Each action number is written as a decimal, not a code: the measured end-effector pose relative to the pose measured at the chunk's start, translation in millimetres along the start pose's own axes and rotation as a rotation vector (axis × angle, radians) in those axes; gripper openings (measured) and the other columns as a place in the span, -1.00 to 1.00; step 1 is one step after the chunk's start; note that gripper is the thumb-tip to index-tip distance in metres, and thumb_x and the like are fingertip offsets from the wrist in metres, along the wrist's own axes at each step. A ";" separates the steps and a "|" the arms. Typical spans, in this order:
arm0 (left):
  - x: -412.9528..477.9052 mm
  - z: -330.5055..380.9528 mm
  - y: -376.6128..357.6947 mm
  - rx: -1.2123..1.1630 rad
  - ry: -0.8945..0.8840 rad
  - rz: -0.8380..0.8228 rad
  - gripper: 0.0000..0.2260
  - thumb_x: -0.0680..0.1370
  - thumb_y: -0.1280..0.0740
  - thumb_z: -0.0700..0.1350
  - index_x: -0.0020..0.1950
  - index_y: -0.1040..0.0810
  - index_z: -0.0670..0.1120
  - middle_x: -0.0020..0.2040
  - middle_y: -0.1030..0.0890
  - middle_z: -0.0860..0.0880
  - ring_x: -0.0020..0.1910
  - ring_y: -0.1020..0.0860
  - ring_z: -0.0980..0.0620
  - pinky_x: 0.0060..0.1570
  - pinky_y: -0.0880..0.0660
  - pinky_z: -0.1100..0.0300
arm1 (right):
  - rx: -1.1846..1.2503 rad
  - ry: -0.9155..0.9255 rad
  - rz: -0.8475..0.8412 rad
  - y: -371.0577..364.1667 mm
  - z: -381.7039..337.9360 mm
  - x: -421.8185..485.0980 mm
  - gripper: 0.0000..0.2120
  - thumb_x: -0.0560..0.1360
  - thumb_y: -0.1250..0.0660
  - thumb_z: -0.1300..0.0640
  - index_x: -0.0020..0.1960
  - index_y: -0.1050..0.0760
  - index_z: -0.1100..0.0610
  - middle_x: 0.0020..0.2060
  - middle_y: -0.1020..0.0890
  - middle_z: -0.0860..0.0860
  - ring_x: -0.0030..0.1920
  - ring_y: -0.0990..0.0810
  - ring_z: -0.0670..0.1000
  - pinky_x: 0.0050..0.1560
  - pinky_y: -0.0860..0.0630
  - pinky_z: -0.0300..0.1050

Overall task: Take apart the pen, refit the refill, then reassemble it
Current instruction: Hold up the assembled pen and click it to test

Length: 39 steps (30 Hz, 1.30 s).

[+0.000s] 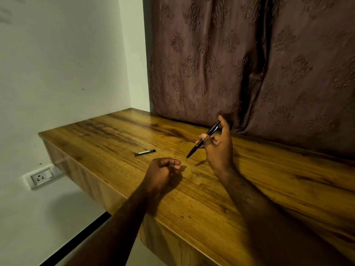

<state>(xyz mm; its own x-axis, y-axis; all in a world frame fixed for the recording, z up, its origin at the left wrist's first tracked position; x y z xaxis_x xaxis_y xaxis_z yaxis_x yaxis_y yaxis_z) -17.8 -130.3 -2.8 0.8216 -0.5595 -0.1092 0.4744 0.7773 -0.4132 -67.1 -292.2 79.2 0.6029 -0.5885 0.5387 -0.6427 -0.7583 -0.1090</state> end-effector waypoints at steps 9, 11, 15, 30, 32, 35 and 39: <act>3.3 2.4 5.1 0.078 -0.028 0.057 -0.78 0.53 -0.15 -0.42 -0.14 -0.55 -0.21 -0.35 -0.60 -0.05 -0.39 -0.48 0.09 -0.43 -0.40 0.31 | -0.031 -0.015 -0.024 -3.2 -0.5 -0.8 -0.36 0.52 -0.31 0.32 0.48 -0.18 -0.07 -0.15 -0.68 0.14 -0.21 -0.70 -0.02 -0.21 -0.63 -0.17; 1.1 -0.9 -1.4 -0.004 0.024 0.001 -0.74 0.55 -0.14 -0.41 -0.20 -0.58 -0.25 -0.41 -0.57 -0.06 -0.43 -0.43 0.10 -0.49 -0.32 0.34 | -0.019 -0.009 -0.016 -2.1 -1.0 -0.9 -0.41 0.52 -0.31 0.33 0.44 -0.24 -0.07 -0.20 -0.67 0.13 -0.23 -0.70 -0.02 -0.25 -0.61 -0.18; 0.1 0.6 -5.7 -0.053 0.013 -0.023 -0.75 0.56 -0.10 -0.42 -0.19 -0.53 -0.28 -0.44 -0.56 -0.06 -0.50 -0.44 0.15 -0.54 -0.31 0.38 | -0.015 -0.017 -0.026 -2.6 0.3 0.1 -0.37 0.52 -0.31 0.33 0.46 -0.20 -0.08 -0.18 -0.67 0.14 -0.24 -0.70 0.00 -0.24 -0.62 -0.12; -3.2 2.3 -5.0 -0.086 0.023 -0.006 -0.81 0.51 -0.11 -0.48 -0.11 -0.49 -0.31 -0.39 -0.55 -0.13 -0.45 -0.42 0.08 -0.53 -0.32 0.33 | 0.011 -0.006 -0.047 -6.1 0.3 -0.1 -0.42 0.51 -0.32 0.32 0.40 -0.27 -0.12 -0.20 -0.67 0.12 -0.25 -0.71 0.03 -0.24 -0.64 -0.07; -4.7 3.0 -5.9 -0.078 0.011 0.003 -0.81 0.52 -0.11 -0.48 -0.12 -0.48 -0.30 -0.41 -0.56 -0.14 -0.46 -0.41 0.08 -0.52 -0.30 0.34 | 0.003 -0.007 -0.044 -5.9 0.0 -0.1 -0.39 0.51 -0.32 0.31 0.43 -0.22 -0.10 -0.18 -0.67 0.14 -0.24 -0.71 0.04 -0.22 -0.65 -0.06; -5.4 4.4 -7.0 -0.072 -0.006 0.022 -0.79 0.53 -0.10 -0.49 -0.13 -0.49 -0.30 -0.42 -0.56 -0.13 -0.46 -0.42 0.08 -0.52 -0.31 0.34 | 0.000 0.000 -0.034 -4.5 -1.8 -0.6 -0.42 0.51 -0.32 0.32 0.42 -0.25 -0.08 -0.17 -0.68 0.16 -0.26 -0.71 0.02 -0.24 -0.65 -0.09; -5.1 4.9 -4.8 -0.039 -0.008 0.038 -0.78 0.52 -0.12 -0.48 -0.15 -0.52 -0.31 -0.43 -0.57 -0.11 -0.45 -0.44 0.08 -0.51 -0.33 0.33 | -0.002 -0.006 -0.017 -3.1 -3.2 -0.4 -0.41 0.52 -0.31 0.32 0.44 -0.22 -0.06 -0.13 -0.65 0.16 -0.26 -0.71 0.02 -0.26 -0.64 -0.15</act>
<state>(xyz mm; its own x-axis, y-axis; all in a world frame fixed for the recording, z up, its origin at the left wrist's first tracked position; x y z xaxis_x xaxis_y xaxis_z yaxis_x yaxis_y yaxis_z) -22.8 -129.7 4.2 0.8414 -0.5273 -0.1188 0.4299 0.7860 -0.4442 -66.8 -288.7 82.0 0.6162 -0.5775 0.5354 -0.6335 -0.7674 -0.0987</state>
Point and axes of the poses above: each hand's wrist, its own x-axis towards the middle knuckle, its own y-axis out of the back of the hand, z = x × y, the point moved 7 cm from there along x, towards the middle knuckle
